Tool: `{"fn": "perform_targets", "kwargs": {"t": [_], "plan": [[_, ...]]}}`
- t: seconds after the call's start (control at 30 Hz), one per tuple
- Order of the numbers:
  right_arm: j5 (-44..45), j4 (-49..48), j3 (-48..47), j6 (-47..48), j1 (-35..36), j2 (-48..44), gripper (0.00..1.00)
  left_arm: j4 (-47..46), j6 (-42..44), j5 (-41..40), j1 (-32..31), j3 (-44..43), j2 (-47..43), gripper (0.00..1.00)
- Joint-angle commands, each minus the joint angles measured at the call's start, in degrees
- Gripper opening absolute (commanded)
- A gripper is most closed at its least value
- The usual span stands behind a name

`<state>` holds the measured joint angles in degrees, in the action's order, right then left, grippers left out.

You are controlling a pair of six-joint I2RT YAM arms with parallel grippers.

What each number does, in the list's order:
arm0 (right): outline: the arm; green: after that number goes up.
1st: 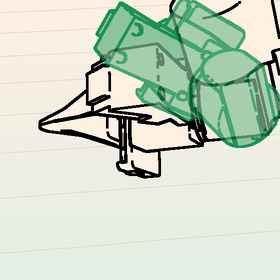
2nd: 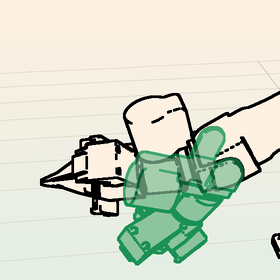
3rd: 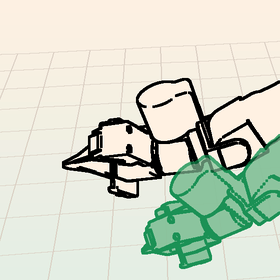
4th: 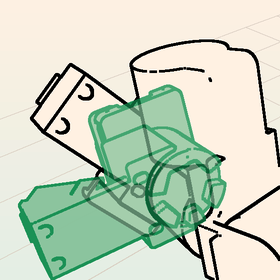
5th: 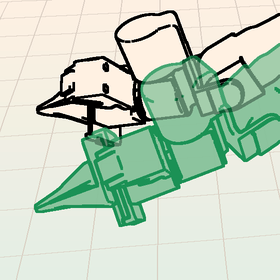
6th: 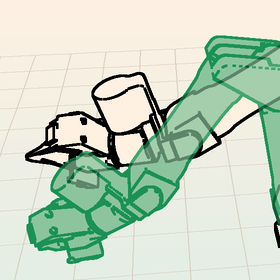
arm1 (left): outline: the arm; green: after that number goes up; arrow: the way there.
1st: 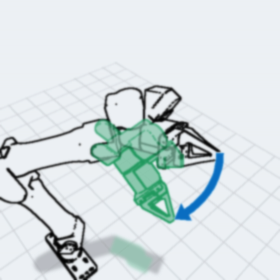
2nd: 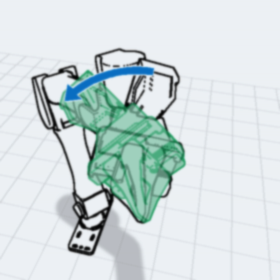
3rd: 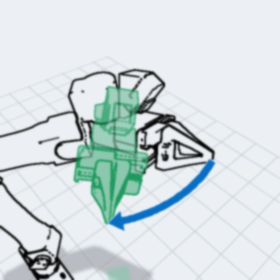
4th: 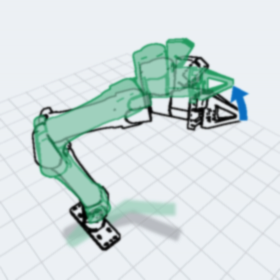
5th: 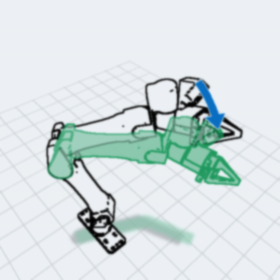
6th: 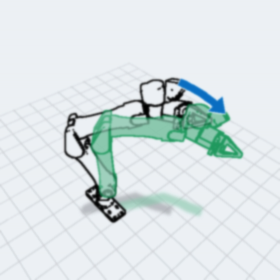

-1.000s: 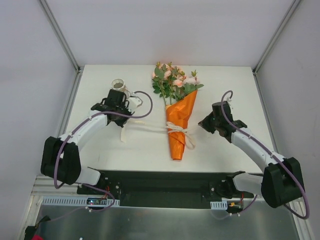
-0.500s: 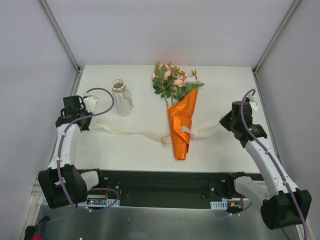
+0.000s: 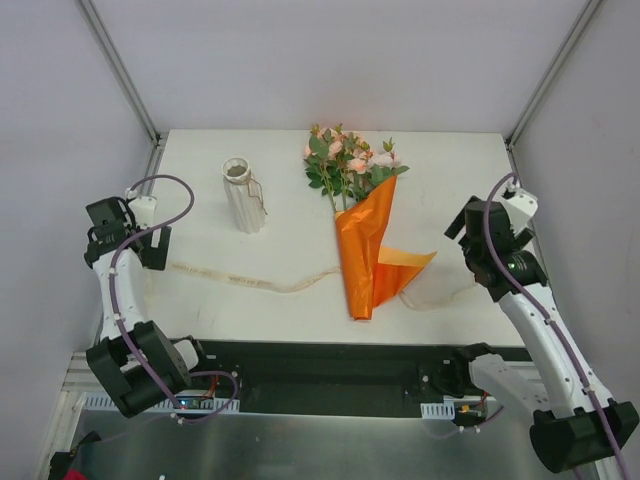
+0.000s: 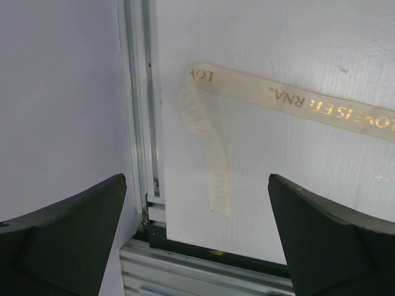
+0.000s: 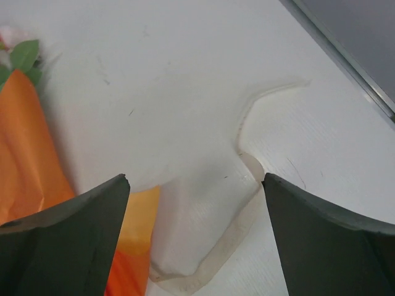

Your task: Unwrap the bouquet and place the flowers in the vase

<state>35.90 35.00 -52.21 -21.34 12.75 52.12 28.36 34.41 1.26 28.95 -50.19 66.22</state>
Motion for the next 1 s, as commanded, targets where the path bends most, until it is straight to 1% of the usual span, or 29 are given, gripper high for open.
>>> {"fn": "perform_targets", "kwargs": {"t": [0.0, 0.03, 0.07, 0.1, 0.13, 0.17, 0.2, 0.27, 0.3, 0.37, 0.4, 0.43, 0.47, 0.5, 0.57, 0.6, 0.67, 0.7, 0.87, 0.97], "plan": [[3.75, -0.63, -3.25, 7.88, 11.64, -0.98, 0.95, 6.51, 1.36, 9.27, 0.32, -5.24, -5.21, 0.99], [1.74, -1.68, -3.17, 9.2, 13.51, -0.36, 0.95, 9.93, 1.44, 13.38, 0.14, -6.48, -5.65, 0.99], [-0.89, -4.74, -3.08, 10.17, 15.44, 0.35, 0.94, 11.79, 1.53, 15.77, 0.14, -8.93, -6.62, 0.99], [-5.7, -6.16, -2.82, 11.14, 18.85, 2.09, 0.93, 13.2, 1.53, 17.71, 0.14, -10.09, -7.06, 0.99], [-7.93, -7.65, -2.38, 13.5, 20.71, 3.15, 0.93, 16.0, 1.62, 21.82, 0.14, -11.23, -7.5, 0.99], [-9.6, -9.93, -2.46, 15.26, 22.65, 4.47, 0.92, 16.98, 1.71, 23.34, 0.14, -12.98, -8.11, 0.99], [-9.19, -10.3, -2.72, 17.8, 27.71, 7.27, 0.92, 17.86, 1.71, 24.66, 0.14, -13.69, -8.21, 0.99], [-7.86, -8.39, -4.83, 24.56, 32.84, 10.27, 0.94, 20.49, 1.8, 28.09, 0.14, -15.27, -7.86, 0.99], [-8.82, -7.5, -5.44, 26.6, 37.13, 12.72, 0.96, 21.2, 1.8, 28.88, 0.14, -15.46, -7.51, 0.99], [-10.05, -4.61, -6.59, 31.16, 41.37, 14.06, 0.98, 21.91, 1.89, 30.11, 0.06, -15.29, -6.46, 0.99], [-12.5, -3.46, -6.94, 31.8, 44.43, 14.93, 1.0, 21.83, 1.97, 30.29, 0.14, -15.11, -6.1, 0.99], [-12.17, -2.32, -7.38, 31.72, 46.03, 15.46, 1.0, 21.83, 1.97, 30.38, 0.06, -14.85, -5.84, 0.99], [-12.69, -0.13, -7.47, 32.41, 47.61, 15.82, 0.97, 21.83, 1.97, 30.56, -0.03, -14.32, -5.49, 0.99], [-13.22, 1.02, -7.56, 32.68, 50.32, 16.6, 0.96, 21.83, 1.97, 30.56, -0.12, -14.06, -5.48, 0.99], [-12.61, 4.52, -7.47, 33.73, 53.41, 17.57, 0.96, 21.91, 2.32, 30.56, -0.21, -13.09, -6.09, 0.99], [-11.13, 5.94, -7.47, 33.74, 56.39, 18.88, 0.96, 21.83, 2.5, 30.56, -0.38, -12.74, -6.36, 0.99], [-9.37, 9.1, -7.56, 33.65, 59.21, 20.47, 0.96, 21.91, 2.94, 30.39, -0.82, -11.6, -7.15, 0.99], [-7.18, 9.73, -7.39, 33.56, 62.01, 22.22, 0.96, 22.18, 3.11, 30.3, -1.09, -11.16, -7.24, 0.99], [-2.33, 11.14, -6.68, 32.86, 66.86, 28.72, 0.96, 22.62, 3.03, 30.65, -2.4, -8.26, -8.82, 0.99], [0.92, 10.79, -6.07, 32.68, 68.19, 31.45, 0.96, 22.88, 3.11, 30.47, -2.85, -7.55, -9.52, 0.99]]}}
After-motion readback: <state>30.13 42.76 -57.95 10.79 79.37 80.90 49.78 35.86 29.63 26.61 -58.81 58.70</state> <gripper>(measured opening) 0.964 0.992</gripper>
